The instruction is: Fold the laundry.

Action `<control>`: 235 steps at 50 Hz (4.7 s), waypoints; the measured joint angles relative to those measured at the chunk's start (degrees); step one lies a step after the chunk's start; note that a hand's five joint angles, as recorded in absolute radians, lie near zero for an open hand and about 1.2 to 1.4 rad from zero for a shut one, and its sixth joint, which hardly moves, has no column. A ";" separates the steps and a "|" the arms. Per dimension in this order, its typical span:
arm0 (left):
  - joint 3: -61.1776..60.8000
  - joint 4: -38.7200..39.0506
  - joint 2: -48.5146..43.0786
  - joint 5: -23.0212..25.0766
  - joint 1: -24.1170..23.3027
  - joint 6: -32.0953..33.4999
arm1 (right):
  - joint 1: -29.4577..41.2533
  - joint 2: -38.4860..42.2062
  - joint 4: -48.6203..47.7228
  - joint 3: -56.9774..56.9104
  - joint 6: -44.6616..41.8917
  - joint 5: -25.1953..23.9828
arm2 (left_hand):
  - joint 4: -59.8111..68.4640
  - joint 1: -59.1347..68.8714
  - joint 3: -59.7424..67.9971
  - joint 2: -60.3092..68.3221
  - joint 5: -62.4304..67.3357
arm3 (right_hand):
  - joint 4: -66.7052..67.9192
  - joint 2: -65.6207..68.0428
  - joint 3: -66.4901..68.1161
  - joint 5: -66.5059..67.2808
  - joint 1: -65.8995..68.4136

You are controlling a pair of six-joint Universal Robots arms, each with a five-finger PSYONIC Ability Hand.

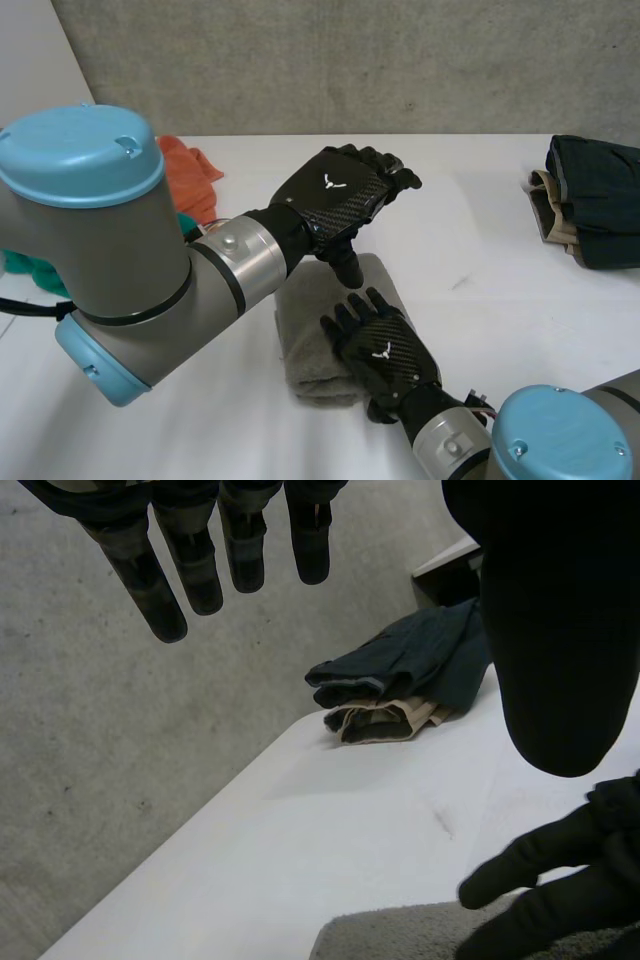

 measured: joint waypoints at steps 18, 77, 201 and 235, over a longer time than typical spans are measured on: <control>-0.66 0.26 -0.06 -0.74 -0.11 -0.31 | -0.77 6.27 -6.36 -5.23 -3.29 1.39 | 0.00 0.00 0.00 0.00 0.00 | 3.63 3.85 3.66 3.37 2.62; -0.75 3.83 7.71 -0.80 5.86 -6.40 | -57.41 25.22 -18.27 -51.56 20.41 -28.02 | 0.00 0.00 0.00 -0.03 0.00 | 56.55 52.97 53.88 48.84 44.83; 3.91 16.95 -15.35 -7.05 -3.63 -13.50 | -31.36 -15.84 18.54 -8.17 4.87 -7.52 | 32.16 27.70 31.17 30.99 31.97 | 0.00 0.01 0.00 0.00 0.68; -21.48 5.66 0.88 -9.51 27.86 23.44 | -26.49 -21.21 44.93 -9.70 -5.56 -17.66 | -1.70 -2.71 -1.23 -1.55 -0.67 | 0.00 0.01 0.00 0.00 0.68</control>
